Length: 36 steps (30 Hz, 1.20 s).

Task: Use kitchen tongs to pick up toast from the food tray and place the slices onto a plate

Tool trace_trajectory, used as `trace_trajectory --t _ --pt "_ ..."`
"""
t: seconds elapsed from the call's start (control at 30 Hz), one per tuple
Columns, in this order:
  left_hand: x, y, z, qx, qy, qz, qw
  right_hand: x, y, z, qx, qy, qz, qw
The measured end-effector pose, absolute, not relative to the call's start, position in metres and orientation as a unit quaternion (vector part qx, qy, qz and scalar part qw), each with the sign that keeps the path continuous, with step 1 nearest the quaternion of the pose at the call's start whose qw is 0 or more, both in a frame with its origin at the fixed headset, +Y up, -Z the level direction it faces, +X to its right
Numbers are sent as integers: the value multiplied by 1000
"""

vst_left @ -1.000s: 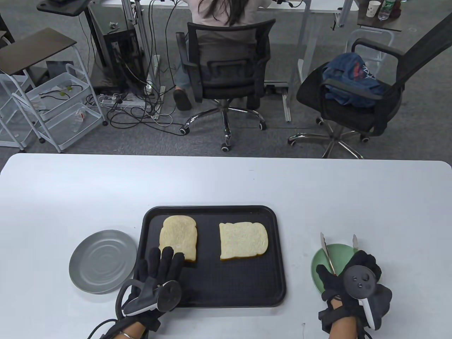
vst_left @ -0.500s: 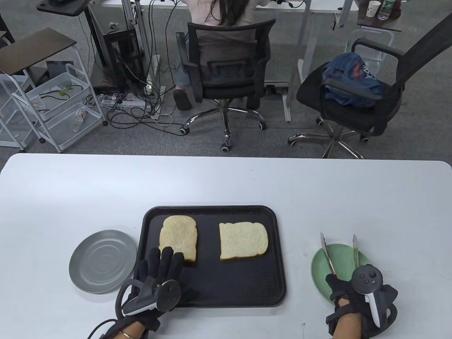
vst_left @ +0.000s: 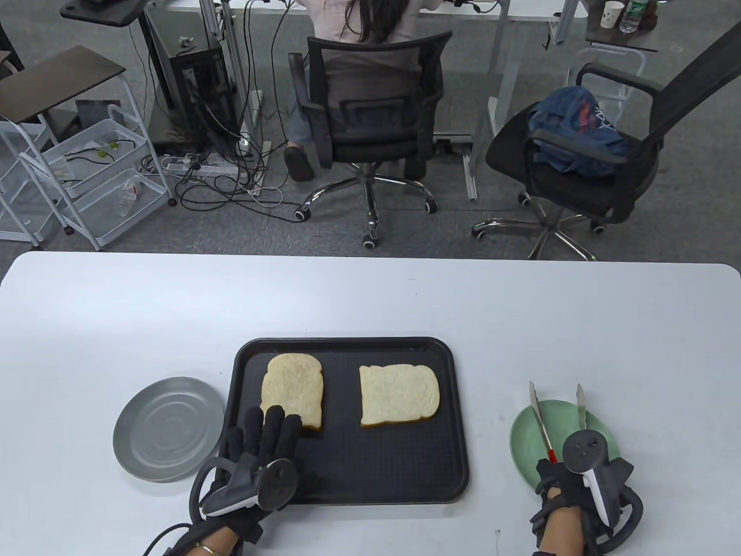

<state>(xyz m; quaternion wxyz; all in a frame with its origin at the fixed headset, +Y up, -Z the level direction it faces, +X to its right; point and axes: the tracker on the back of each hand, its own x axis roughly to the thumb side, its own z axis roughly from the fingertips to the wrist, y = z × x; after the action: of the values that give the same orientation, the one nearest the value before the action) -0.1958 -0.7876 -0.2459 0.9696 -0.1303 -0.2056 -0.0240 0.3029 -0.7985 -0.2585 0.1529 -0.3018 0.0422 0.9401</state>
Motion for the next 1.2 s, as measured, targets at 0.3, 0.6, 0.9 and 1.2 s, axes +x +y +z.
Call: trace_trajectory --t 0.3,0.6,0.9,1.2 --pt "-195 -788 -246 -130 -205 -23 970 296 -777 -253 -287 -44 943 164" --pt "-195 -787 -246 -127 -207 -23 970 260 -745 -248 -199 -103 956 187" --pt "-197 -787 -247 -122 -207 -20 971 202 -732 -254 -69 -106 978 164" --pt "-199 -786 -247 -118 -204 -19 972 148 -747 -262 42 -45 992 109"
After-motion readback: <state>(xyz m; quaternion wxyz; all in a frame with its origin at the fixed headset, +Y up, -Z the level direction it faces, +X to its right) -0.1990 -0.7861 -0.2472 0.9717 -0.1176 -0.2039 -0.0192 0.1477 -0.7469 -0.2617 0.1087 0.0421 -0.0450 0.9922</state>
